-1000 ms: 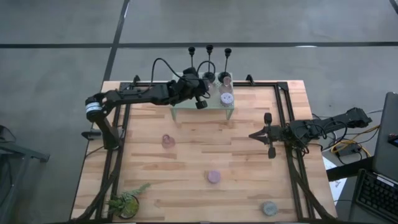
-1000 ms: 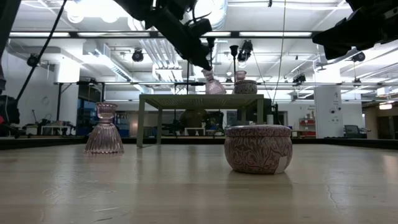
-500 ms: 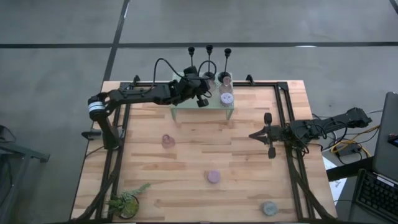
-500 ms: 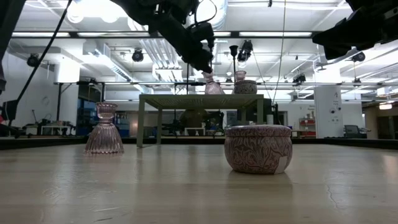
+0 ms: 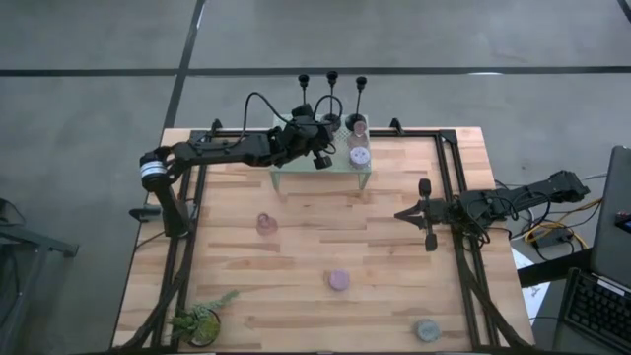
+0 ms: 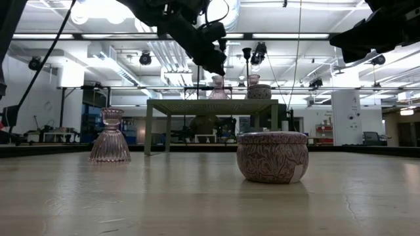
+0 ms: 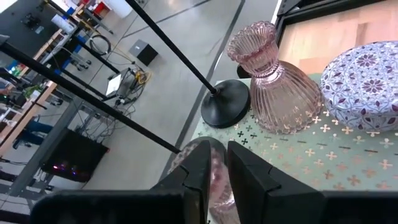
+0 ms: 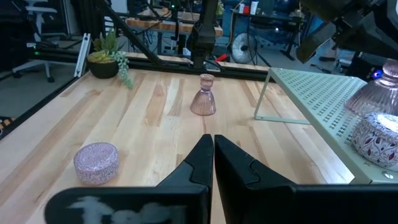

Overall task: Pick & Place candle stick holders
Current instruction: Put the right pink glass candle holder on the shelf

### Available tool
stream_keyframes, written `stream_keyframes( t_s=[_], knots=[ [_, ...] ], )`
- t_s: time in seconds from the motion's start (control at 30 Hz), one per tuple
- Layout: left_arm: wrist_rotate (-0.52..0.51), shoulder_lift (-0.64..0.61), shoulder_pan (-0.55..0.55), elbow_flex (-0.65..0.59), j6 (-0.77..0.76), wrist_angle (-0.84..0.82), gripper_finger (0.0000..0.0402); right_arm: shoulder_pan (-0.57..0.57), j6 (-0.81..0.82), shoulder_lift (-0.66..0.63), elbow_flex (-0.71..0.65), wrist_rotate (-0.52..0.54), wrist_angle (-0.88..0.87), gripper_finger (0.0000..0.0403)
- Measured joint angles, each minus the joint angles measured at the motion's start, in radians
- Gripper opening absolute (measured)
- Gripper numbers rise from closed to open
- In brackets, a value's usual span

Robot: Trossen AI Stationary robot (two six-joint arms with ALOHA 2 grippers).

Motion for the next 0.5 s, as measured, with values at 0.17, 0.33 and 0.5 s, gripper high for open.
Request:
stream_keyframes(
  t_s=[0.17,0.33,0.5],
  knots=[
    [-0.015,0.000,0.003,0.001,-0.004,0.011,0.0057,0.000,0.000,0.000,0.000,0.000,0.000,0.0008],
    [-0.210,-0.012,-0.019,0.003,0.010,0.033,0.0058,0.000,0.000,0.000,0.000,0.000,0.000,0.0008],
    [-0.157,-0.058,-0.038,-0.001,-0.047,-0.092,0.0057,0.000,0.000,0.000,0.000,0.000,0.000,0.0008]
  ],
)
